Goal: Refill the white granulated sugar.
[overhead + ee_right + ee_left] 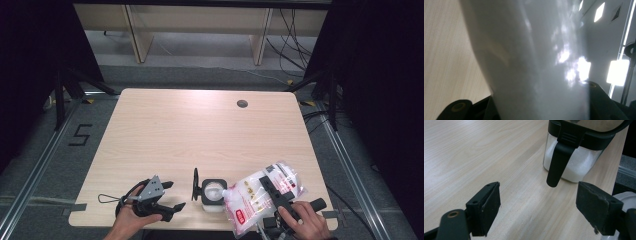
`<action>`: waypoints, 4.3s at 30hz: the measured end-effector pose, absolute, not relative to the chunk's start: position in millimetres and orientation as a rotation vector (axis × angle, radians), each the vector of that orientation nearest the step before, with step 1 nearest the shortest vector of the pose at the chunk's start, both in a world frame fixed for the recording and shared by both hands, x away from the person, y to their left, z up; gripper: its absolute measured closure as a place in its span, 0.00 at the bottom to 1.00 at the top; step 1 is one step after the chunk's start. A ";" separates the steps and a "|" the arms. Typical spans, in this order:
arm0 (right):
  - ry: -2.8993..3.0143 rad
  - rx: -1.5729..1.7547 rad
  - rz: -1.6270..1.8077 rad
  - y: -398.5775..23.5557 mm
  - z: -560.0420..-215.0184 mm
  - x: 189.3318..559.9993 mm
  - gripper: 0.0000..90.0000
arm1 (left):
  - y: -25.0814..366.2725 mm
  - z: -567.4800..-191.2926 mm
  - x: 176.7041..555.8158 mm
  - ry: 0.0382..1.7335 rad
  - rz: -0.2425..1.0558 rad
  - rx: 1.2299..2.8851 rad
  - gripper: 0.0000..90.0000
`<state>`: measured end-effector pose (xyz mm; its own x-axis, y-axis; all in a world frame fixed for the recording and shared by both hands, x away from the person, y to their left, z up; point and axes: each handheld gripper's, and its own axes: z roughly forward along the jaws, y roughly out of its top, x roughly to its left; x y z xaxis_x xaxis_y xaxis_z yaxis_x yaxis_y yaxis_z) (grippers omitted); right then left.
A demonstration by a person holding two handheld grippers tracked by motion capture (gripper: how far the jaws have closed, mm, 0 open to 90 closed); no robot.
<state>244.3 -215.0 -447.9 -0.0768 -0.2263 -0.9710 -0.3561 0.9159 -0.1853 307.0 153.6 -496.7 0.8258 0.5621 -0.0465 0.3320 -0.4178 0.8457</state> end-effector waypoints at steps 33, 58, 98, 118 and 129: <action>1.750 -0.385 0.214 -220.2 -445.7 248.3 0.69 | 154.5 -496.0 308.3 0.626 0.313 2.056 0.21; 1.914 -0.149 0.493 -236.9 -455.3 265.2 0.70 | 154.3 -495.4 308.1 0.623 0.304 2.054 0.21; 2.035 0.493 1.143 -260.2 -466.6 327.3 0.75 | 152.7 -496.3 307.0 0.656 0.291 2.056 0.21; 2.016 0.661 1.281 -268.3 -477.7 352.1 0.76 | 153.5 -495.4 306.6 0.645 0.299 2.052 0.21; 1.954 0.765 1.360 -298.2 -481.4 347.6 0.77 | 153.6 -494.6 305.9 0.642 0.298 2.050 0.21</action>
